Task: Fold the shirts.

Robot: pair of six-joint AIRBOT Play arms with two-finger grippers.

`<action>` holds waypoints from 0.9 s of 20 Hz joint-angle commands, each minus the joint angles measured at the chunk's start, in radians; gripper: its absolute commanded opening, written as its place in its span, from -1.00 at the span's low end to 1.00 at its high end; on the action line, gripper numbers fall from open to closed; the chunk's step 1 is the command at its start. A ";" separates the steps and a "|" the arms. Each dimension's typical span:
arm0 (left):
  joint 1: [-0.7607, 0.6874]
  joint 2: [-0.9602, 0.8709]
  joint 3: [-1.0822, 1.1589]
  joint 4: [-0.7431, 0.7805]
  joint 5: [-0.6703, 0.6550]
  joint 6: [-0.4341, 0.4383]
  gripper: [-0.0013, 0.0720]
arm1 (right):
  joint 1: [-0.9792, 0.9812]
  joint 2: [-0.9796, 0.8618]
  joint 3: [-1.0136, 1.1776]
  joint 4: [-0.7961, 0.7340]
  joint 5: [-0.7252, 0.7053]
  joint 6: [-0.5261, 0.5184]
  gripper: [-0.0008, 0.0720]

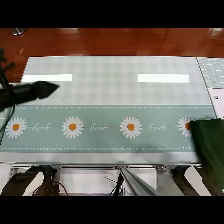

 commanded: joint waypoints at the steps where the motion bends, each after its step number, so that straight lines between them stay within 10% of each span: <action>1: -0.105 -0.196 0.301 -0.005 -0.069 0.012 -0.92 | 0.394 -0.074 0.073 0.304 -0.360 -0.082 -0.87; 4: -0.284 -0.265 0.296 0.143 -0.002 0.001 -0.92 | 0.790 -0.139 0.027 -0.139 -0.455 0.064 -0.87; 6: -0.383 -0.299 0.200 0.395 0.058 -0.185 -0.92 | 0.904 -0.207 -0.042 -0.407 -0.395 0.301 -0.87; 8: -0.393 -0.343 0.137 0.555 0.068 -0.330 -0.92 | 0.907 -0.273 -0.095 -0.448 -0.388 0.300 -0.87; 18: -0.341 -0.396 0.137 0.571 0.045 -0.330 -0.92 | 0.888 -0.336 -0.095 -0.390 -0.343 0.280 -0.87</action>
